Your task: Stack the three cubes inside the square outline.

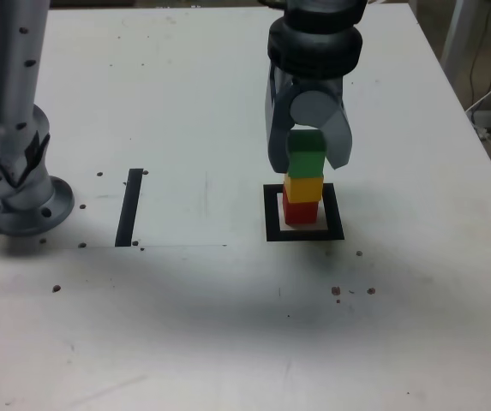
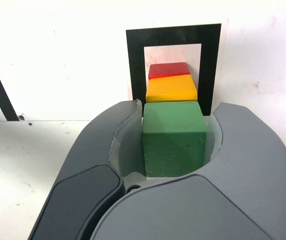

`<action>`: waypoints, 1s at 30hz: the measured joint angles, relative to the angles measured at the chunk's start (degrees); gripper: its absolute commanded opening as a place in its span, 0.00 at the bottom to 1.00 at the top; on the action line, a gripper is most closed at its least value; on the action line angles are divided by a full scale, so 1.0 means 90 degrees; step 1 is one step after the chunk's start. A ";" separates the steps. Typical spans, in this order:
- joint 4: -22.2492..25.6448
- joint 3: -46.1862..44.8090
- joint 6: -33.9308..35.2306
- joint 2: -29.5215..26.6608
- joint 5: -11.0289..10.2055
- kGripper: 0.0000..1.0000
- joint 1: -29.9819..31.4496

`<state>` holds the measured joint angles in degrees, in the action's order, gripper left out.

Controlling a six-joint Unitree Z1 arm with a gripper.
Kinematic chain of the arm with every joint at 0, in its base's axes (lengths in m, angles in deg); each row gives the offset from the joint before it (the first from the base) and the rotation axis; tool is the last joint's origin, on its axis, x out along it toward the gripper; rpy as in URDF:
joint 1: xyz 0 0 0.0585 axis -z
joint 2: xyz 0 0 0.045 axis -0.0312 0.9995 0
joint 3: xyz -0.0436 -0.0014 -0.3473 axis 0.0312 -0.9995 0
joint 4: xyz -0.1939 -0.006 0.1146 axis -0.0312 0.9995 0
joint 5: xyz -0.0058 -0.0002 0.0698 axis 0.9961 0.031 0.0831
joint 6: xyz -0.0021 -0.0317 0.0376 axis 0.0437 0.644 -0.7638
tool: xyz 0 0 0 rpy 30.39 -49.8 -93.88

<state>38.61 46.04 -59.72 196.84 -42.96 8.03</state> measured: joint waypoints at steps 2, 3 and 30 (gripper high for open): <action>0.0004 0.0000 0.0000 0.0000 -0.0006 0.43 -0.0007; 0.0005 0.0000 0.0000 0.0000 -0.0007 0.45 -0.0008; 0.0199 -0.0086 -0.0001 -0.0219 0.0023 0.99 -0.0010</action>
<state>40.40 45.26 -59.73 194.87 -42.75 7.94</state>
